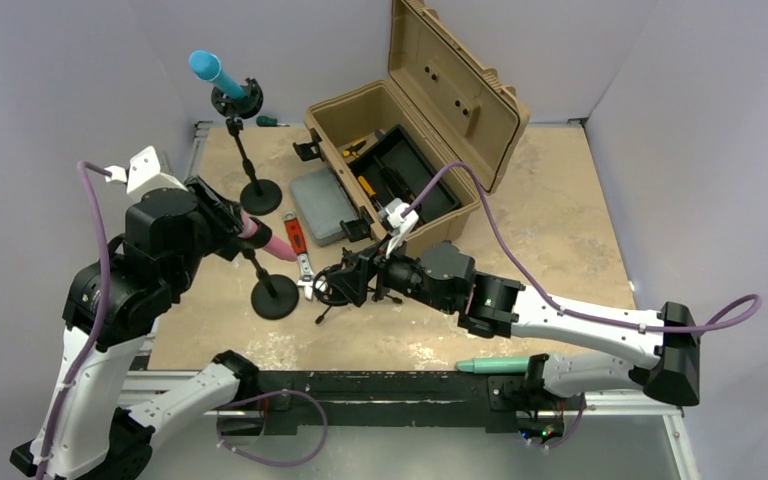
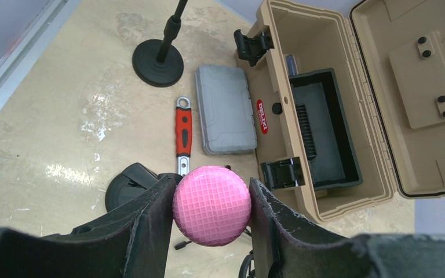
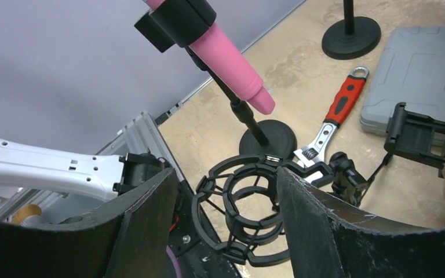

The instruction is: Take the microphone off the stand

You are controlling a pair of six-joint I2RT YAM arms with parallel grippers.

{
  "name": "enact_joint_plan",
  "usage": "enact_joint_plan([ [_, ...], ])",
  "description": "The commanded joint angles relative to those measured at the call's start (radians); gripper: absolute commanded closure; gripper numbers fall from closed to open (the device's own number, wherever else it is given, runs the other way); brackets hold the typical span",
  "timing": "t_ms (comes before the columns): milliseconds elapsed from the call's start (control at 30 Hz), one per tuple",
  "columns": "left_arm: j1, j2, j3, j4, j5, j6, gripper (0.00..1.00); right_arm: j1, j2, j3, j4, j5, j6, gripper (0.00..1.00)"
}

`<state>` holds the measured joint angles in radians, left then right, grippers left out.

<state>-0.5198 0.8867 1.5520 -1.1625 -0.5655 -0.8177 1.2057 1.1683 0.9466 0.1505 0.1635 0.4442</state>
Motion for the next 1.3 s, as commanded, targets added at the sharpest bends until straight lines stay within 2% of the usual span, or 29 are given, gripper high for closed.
enact_joint_plan([
  [0,-0.006,-0.024,-0.020,0.084,0.033,-0.058,1.00,0.017,0.020,0.080,0.045,-0.013,-0.024,0.38],
  [67,-0.005,-0.039,-0.054,0.106,0.035,-0.054,1.00,0.023,0.029,0.102,0.039,-0.013,-0.036,0.38],
  [100,-0.006,-0.048,-0.063,0.120,0.036,-0.043,0.96,0.028,0.033,0.114,0.037,-0.012,-0.043,0.38],
  [200,-0.005,-0.069,-0.065,0.152,0.042,0.005,0.42,0.044,0.047,0.160,0.038,0.002,-0.085,0.37],
  [233,-0.005,-0.073,-0.060,0.162,0.048,0.031,0.35,0.049,0.057,0.179,0.038,0.009,-0.100,0.37],
  [467,-0.006,-0.123,-0.004,0.213,0.091,0.247,0.01,0.072,0.211,0.409,-0.027,0.084,-0.217,0.33],
  [600,-0.005,-0.215,0.000,0.218,0.064,0.388,0.00,0.100,0.310,0.558,-0.077,0.160,-0.284,0.28],
  [700,-0.005,-0.355,-0.084,0.267,0.046,0.476,0.00,0.127,0.399,0.684,-0.123,0.222,-0.336,0.25],
  [833,-0.006,-0.570,-0.223,0.289,0.016,0.526,0.00,0.142,0.534,0.854,-0.194,0.258,-0.380,0.24],
  [933,-0.006,-0.654,-0.264,0.245,0.002,0.542,0.00,0.150,0.614,0.964,-0.230,0.264,-0.409,0.24],
  [1133,-0.004,-0.694,-0.289,0.132,0.033,0.532,0.00,0.158,0.759,1.139,-0.291,0.322,-0.439,0.25],
  [1267,-0.006,-0.673,-0.308,0.094,0.075,0.506,0.00,0.160,0.826,1.193,-0.290,0.398,-0.484,0.29],
])
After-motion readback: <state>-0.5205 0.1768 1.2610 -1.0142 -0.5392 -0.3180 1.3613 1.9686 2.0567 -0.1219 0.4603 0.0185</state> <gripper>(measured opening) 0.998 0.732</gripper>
